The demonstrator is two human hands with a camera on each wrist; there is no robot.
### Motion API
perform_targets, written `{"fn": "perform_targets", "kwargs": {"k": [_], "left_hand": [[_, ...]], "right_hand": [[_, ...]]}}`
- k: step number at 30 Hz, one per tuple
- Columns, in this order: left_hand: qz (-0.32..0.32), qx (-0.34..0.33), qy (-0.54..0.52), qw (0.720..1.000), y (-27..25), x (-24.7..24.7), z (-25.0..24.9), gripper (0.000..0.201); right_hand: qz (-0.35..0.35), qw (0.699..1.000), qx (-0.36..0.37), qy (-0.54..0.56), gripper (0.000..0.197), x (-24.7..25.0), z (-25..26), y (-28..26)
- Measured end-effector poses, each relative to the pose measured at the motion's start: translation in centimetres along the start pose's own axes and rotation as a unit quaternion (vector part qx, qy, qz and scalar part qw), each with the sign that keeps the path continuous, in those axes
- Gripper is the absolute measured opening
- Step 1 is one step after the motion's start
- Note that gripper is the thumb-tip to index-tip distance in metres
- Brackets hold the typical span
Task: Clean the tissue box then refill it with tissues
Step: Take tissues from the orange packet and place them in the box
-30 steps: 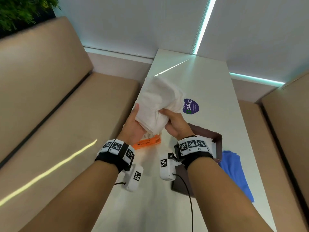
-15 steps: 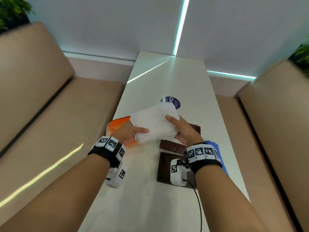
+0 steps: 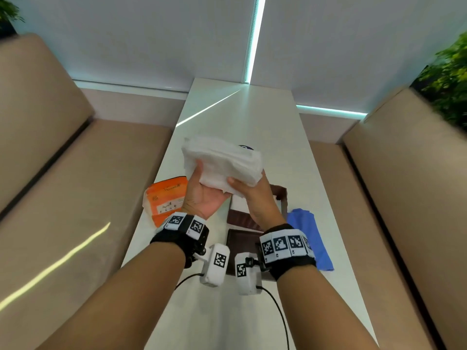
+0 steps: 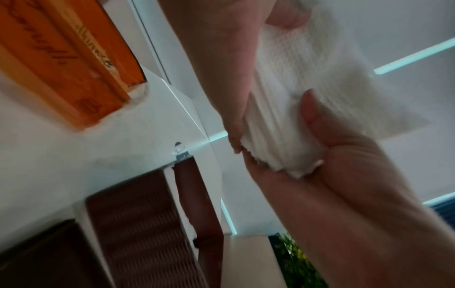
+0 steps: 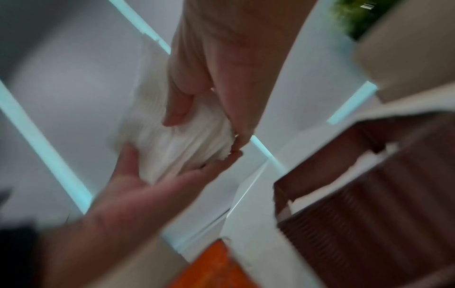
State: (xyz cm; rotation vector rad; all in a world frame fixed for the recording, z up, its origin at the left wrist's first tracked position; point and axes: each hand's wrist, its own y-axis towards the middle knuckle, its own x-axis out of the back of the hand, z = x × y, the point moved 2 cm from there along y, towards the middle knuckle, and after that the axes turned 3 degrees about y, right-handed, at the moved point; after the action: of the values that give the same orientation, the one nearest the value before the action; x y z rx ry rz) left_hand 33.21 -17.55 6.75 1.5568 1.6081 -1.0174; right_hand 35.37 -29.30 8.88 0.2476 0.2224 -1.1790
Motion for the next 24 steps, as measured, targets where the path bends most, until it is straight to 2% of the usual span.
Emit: {"fn": "perform_targets", "kwargs": {"k": [2,4,6,8,10,12,15,17,20,22,24], "left_hand": [[0.003,-0.012,-0.017,1.0,0.3,0.2,-0.7,0.094],[0.0,-0.014,-0.019,1.0,0.4,0.6,-0.9,0.093],[0.001,-0.013,-0.007,1.0,0.4,0.8,-0.7,0.099],[-0.002,-0.011,-0.006,1.0,0.3,0.9,-0.2,0.1],[0.0,-0.008,-0.013,1.0,0.3,0.7,0.2,0.094],[-0.008,-0.012,-0.017,1.0,0.2,0.5,0.2,0.084],[-0.042,-0.033,-0.013,0.998,0.4,0.9,0.2,0.085],[-0.042,-0.037,-0.01,0.998,0.4,1.1,0.4,0.089],[-0.008,-0.02,0.004,1.0,0.3,0.9,0.7,0.088],[0.007,-0.015,0.018,1.0,0.2,1.0,0.7,0.088],[0.012,-0.01,0.016,1.0,0.1,1.4,0.6,0.088]], "right_hand": [[-0.045,0.992,0.043,-0.113,0.086,0.0,0.2,-0.4],[-0.078,0.964,0.118,-0.226,0.097,-0.1,0.8,-0.8],[-0.063,0.922,0.179,-0.337,0.087,-0.3,1.2,-1.0],[-0.039,0.892,0.193,-0.407,0.065,-0.6,1.4,-1.0],[-0.039,0.879,0.187,-0.437,0.038,-0.9,1.2,-0.9],[-0.058,0.866,0.192,-0.459,0.027,-0.8,0.8,-0.7],[-0.08,0.876,0.192,-0.434,0.029,-0.7,0.4,-0.7],[-0.099,0.88,0.206,-0.417,0.035,-1.1,0.3,-0.8],[-0.099,0.832,0.256,-0.483,0.033,-1.9,0.0,-0.8],[-0.113,0.815,0.259,-0.507,0.034,-2.0,0.1,-0.6],[-0.097,0.8,0.267,-0.529,0.033,-1.9,0.6,-0.5]]}}
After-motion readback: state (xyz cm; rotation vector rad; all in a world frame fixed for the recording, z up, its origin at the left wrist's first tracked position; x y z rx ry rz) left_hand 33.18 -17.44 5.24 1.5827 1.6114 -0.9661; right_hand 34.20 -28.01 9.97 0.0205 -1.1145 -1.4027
